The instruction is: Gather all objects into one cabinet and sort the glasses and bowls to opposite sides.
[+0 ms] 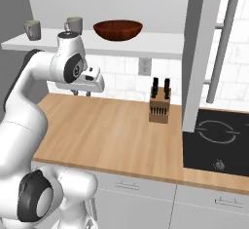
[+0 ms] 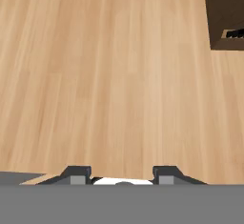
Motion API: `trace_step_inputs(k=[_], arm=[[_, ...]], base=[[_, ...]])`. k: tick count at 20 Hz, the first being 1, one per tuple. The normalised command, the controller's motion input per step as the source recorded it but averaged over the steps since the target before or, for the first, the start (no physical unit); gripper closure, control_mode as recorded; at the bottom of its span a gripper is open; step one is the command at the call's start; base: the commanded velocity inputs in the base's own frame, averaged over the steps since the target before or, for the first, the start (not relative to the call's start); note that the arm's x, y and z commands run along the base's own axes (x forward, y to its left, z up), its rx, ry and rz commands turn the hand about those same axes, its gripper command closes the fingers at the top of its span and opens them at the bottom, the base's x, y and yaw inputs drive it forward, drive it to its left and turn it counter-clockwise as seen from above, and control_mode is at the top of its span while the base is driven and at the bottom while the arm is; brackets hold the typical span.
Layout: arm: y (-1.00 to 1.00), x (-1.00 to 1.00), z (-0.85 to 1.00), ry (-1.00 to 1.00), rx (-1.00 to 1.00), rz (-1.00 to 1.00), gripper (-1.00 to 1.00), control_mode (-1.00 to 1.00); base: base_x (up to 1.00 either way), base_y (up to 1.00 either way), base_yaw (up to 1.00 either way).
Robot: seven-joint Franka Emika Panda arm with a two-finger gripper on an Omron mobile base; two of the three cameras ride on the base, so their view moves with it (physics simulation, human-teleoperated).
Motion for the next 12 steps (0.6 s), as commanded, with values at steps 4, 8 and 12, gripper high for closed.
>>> trace_step_inputs(k=[4,8,12], arm=[[0.00,0.00,0.00,0.00,0.00,0.00,-1.00,1.00],[0.00,0.00,0.00,0.00,0.00,0.00,-1.00,1.00],[0.00,0.00,0.00,0.00,0.00,0.00,-1.00,1.00]], base=[[0.00,0.00,0.00],[0.00,0.00,0.00],[-0.61,-0.03,0.00]])
